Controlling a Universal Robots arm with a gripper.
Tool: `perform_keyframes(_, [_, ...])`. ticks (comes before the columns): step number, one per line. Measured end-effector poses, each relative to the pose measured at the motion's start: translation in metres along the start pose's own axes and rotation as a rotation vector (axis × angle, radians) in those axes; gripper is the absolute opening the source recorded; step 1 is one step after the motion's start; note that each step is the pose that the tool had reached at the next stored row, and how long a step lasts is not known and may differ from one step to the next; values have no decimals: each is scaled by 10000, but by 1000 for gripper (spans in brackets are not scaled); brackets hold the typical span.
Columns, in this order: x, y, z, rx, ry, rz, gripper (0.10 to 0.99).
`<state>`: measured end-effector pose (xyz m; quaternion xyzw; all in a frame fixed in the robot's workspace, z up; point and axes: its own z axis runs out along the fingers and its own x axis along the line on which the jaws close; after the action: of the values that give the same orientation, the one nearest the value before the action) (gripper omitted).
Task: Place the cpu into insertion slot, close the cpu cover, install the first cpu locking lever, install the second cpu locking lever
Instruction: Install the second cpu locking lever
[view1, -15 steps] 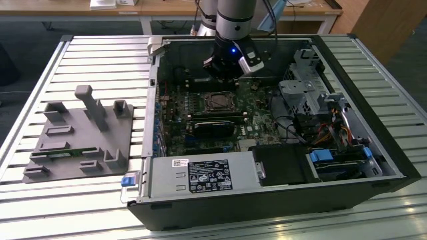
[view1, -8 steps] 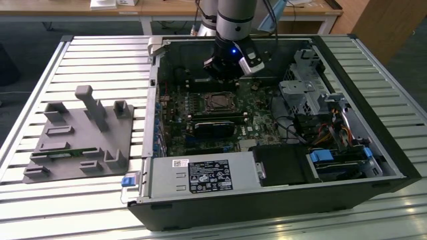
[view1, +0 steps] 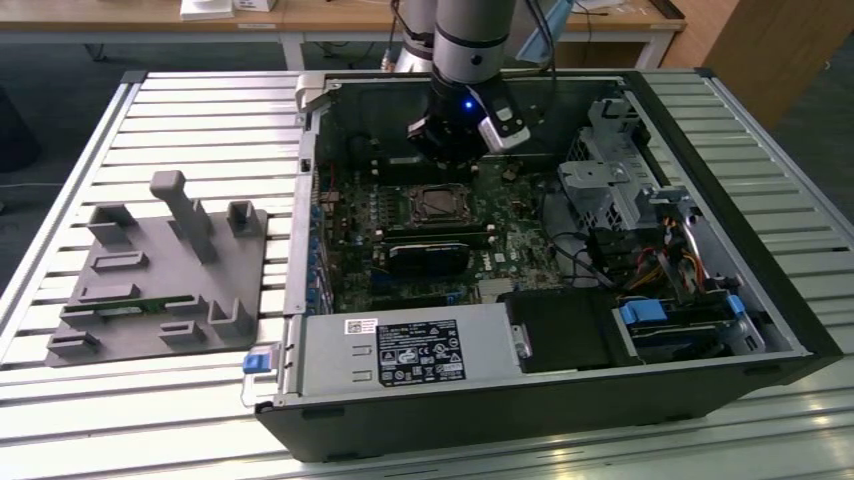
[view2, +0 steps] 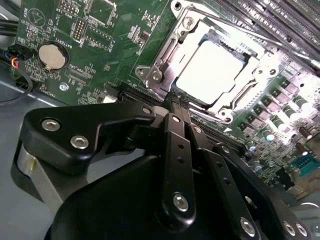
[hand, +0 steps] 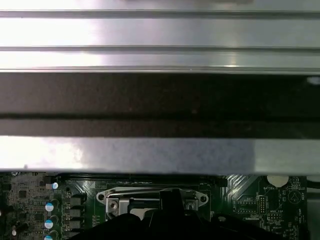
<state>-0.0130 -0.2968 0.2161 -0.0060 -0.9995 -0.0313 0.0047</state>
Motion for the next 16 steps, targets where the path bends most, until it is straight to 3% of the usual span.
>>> perform_keyframes(12, [-1, -120, -8, 0, 0, 1, 106])
perform_keyframes(16, [0, -123, -96, -2, -1, 1, 106])
